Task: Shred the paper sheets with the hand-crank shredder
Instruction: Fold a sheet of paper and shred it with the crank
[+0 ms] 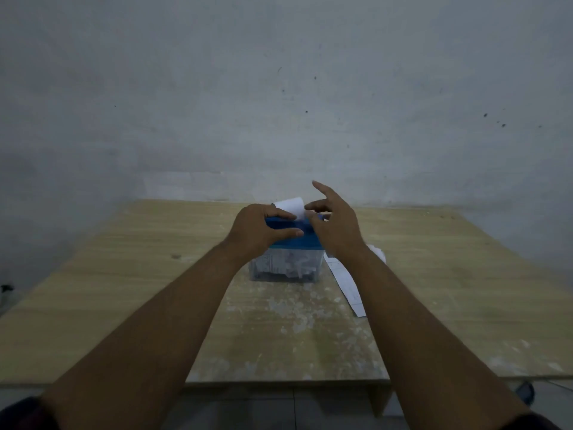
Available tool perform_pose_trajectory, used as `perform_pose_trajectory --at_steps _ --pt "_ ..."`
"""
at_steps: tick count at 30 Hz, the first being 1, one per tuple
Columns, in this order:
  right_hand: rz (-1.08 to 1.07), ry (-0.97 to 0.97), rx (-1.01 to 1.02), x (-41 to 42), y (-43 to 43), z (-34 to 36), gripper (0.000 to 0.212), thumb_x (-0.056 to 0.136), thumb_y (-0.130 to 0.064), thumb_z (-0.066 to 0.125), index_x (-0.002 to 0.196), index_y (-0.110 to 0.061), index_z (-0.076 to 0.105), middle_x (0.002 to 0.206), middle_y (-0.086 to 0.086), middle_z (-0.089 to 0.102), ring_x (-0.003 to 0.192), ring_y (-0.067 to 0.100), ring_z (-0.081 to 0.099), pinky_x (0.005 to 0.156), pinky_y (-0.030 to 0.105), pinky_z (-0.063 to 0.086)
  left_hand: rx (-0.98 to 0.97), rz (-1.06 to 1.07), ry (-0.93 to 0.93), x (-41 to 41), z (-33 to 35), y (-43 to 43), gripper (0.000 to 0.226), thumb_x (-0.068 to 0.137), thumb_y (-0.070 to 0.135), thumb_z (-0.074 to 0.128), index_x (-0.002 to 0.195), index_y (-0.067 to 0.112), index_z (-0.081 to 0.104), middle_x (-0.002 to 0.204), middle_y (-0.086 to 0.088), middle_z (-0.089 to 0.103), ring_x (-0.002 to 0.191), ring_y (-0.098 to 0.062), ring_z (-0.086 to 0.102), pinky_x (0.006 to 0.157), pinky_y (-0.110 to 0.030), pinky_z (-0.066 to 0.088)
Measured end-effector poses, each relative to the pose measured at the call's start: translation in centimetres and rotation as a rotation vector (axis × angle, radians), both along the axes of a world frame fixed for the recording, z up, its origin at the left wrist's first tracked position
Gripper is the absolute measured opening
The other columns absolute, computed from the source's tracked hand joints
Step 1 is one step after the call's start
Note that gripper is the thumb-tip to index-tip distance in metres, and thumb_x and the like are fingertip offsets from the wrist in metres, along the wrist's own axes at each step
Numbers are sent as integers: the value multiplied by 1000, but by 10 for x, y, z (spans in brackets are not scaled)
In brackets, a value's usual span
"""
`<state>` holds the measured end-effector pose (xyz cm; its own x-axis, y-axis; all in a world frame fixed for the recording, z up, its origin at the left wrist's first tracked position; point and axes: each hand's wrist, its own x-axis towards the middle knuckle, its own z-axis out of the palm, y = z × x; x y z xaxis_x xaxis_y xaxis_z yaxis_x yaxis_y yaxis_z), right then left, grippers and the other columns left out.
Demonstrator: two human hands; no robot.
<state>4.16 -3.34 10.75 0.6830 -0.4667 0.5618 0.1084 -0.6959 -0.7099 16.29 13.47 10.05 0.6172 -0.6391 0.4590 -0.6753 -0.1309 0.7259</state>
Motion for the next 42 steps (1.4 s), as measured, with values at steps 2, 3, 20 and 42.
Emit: perform_pose_trajectory --at_steps 2,3,20,42 --pt "-86 -52 56 -9 -4 -10 44 103 -16 62 144 -31 58 105 -12 72 98 2 66 84 15 54 -20 3 15 -1 -3 -1 40 66 52 96 101 35 85 106 26 74 104 6 65 90 -13 52" --pt "-145 -56 94 -14 -6 -16 37 105 -15 57 139 -28 62 107 -11 71 97 3 66 85 20 56 -26 7 28 0 -4 -1 40 64 55 96 98 37 85 107 23 75 106 4 66 87 -13 53" --pt "-219 51 425 -63 -3 -59 11 98 -12 61 91 -14 69 82 -3 67 75 10 58 64 21 43 -84 -14 81 -3 -10 -9 31 64 54 90 90 40 82 106 13 74 101 1 64 91 -33 59" --pt "-123 56 493 -7 -42 21 19 107 -23 59 102 -7 67 84 1 72 70 15 63 69 31 62 16 -45 70 12 -10 -10 38 64 58 92 94 35 85 105 17 78 98 -3 72 88 -25 59"
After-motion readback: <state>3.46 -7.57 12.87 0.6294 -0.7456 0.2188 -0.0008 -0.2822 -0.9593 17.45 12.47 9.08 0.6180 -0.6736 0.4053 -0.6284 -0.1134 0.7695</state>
